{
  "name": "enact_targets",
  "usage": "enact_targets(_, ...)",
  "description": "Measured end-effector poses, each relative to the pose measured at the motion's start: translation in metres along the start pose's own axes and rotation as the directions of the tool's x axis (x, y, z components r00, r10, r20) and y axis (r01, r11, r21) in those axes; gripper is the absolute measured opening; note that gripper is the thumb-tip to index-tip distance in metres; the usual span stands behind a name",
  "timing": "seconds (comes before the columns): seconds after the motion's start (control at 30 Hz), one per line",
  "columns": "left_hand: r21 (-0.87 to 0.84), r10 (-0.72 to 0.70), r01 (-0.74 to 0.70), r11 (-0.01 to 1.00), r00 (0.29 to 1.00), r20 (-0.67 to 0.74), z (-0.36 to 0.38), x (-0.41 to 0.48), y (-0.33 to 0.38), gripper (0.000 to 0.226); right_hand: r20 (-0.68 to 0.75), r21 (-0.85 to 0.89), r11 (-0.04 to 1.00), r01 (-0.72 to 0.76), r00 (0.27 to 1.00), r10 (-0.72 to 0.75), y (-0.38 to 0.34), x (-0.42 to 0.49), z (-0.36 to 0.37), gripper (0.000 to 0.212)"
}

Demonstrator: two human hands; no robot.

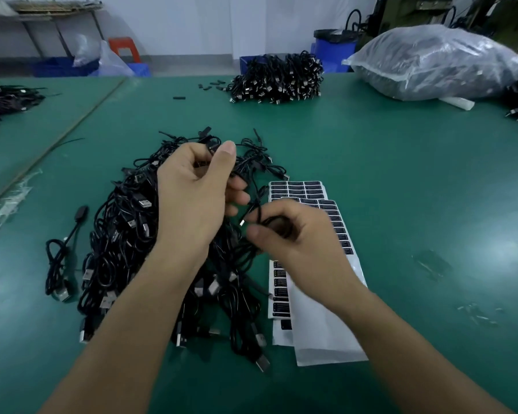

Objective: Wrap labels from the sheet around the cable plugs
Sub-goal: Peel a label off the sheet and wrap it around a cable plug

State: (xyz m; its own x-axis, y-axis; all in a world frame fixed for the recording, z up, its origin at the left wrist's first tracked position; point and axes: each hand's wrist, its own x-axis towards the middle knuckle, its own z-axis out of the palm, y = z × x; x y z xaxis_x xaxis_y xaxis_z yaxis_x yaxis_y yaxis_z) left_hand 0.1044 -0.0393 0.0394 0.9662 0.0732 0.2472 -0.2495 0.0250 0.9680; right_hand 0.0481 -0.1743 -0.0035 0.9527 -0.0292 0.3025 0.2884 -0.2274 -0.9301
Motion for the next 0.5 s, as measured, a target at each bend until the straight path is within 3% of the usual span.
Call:
enact_targets(0.1, -0.079, -0.18, 0.18, 0.98, 0.984, 0.008, -0.001, 0.011, -0.004, 0.023, -0.119, 0.093, 0.989, -0.112, 0.985, 0.123, 0.003, 0.006, -0.031, 0.025)
enact_targets(0.2, 0.23, -0.122, 0.122, 0.966, 0.992, -0.013, -0.009, 0.017, -0.02, 0.012, -0.36, 0.024, 0.981, -0.191, 0.914, 0.186, 0.019, 0.018, -0.079, 0.022)
enact_targets(0.3, 0.662, 0.017, -0.098, 0.743, 0.992, 0.127, -0.011, 0.016, -0.037, 0.014, -0.567, -0.158, 0.937, -0.311, 0.805, 0.172, 0.041, 0.033, -0.124, 0.016)
enact_targets(0.4, 0.809, -0.05, -0.202, 0.552, 0.961, 0.274, -0.003, 0.012, -0.051, 0.014, -0.649, -0.229, 0.861, -0.454, 0.731, 0.213, 0.065, 0.047, -0.155, 0.022)
enact_targets(0.5, 0.878, -0.018, -0.325, 0.351, 0.936, 0.353, 0.007, 0.013, -0.063, 0.022, -0.612, -0.297, 0.778, -0.554, 0.736, 0.291, 0.081, 0.058, -0.166, 0.038)
